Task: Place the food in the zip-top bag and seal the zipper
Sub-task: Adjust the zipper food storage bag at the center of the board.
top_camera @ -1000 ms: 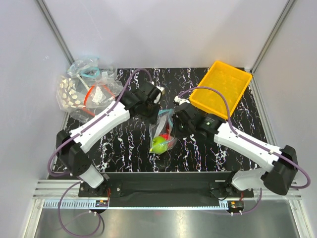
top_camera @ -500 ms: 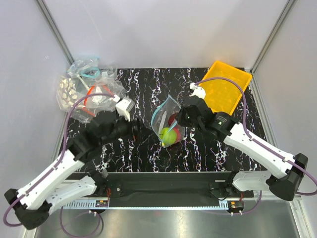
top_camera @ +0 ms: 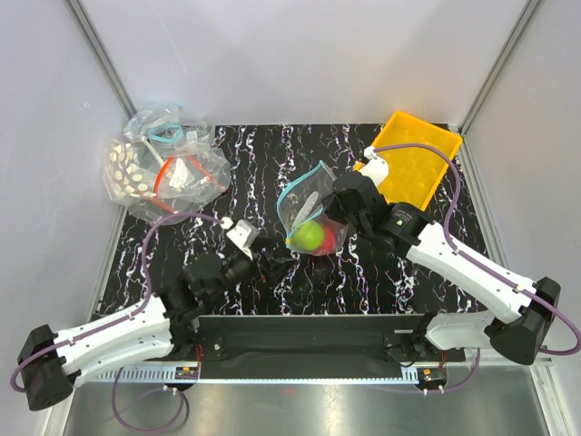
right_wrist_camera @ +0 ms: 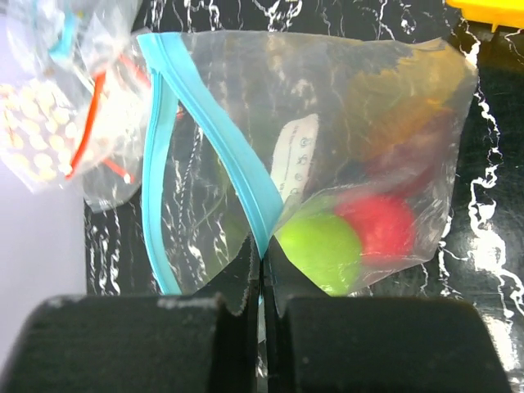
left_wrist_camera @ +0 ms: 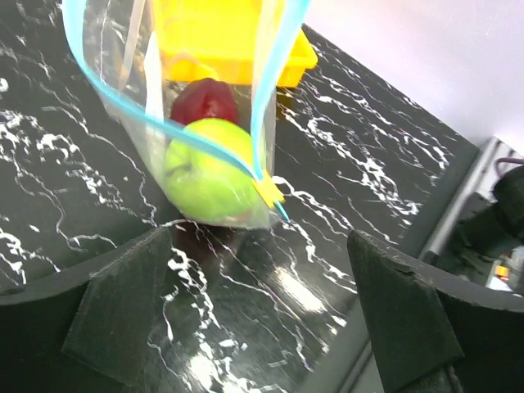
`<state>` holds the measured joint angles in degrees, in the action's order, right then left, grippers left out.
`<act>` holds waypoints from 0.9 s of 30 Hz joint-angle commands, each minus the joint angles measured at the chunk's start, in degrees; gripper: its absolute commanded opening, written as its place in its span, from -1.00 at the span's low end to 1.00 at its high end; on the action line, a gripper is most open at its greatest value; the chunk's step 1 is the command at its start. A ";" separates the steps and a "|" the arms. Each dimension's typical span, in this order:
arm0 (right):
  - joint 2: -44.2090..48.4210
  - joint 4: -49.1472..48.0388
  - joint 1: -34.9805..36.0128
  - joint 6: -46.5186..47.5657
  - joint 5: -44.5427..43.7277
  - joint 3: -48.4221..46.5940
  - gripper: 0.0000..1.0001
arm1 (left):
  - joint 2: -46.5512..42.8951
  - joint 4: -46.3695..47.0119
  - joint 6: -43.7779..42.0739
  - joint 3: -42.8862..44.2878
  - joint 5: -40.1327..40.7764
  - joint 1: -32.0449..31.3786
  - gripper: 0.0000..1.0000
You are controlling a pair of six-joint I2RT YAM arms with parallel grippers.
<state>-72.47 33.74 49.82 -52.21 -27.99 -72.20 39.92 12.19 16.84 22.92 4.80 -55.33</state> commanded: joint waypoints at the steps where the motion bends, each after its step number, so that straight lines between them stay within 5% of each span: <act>1: 1.10 -3.59 -0.34 -4.56 -5.58 -3.03 -1.00 | 0.50 18.74 -5.67 -4.27 5.92 -0.92 0.85; 13: 2.07 -7.11 -0.34 -6.94 -5.76 0.66 -1.00 | 13.86 33.68 -9.72 -4.90 9.62 -1.09 0.48; 20: 4.43 -6.85 -0.34 -7.65 -6.29 3.30 -1.00 | 18.09 37.21 -10.15 -3.49 12.96 -0.75 -0.20; 25: 6.63 -6.14 -0.34 -5.03 -6.03 6.80 -0.89 | 14.40 31.68 -9.99 -2.09 5.44 4.59 -1.00; 27: 8.04 -6.05 -0.34 -2.74 -5.85 7.78 -0.81 | 12.03 29.66 -10.68 -1.82 1.02 6.63 -1.00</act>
<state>-67.40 29.36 49.76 -57.69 -30.89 -65.36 55.44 39.81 7.14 18.15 11.68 -51.42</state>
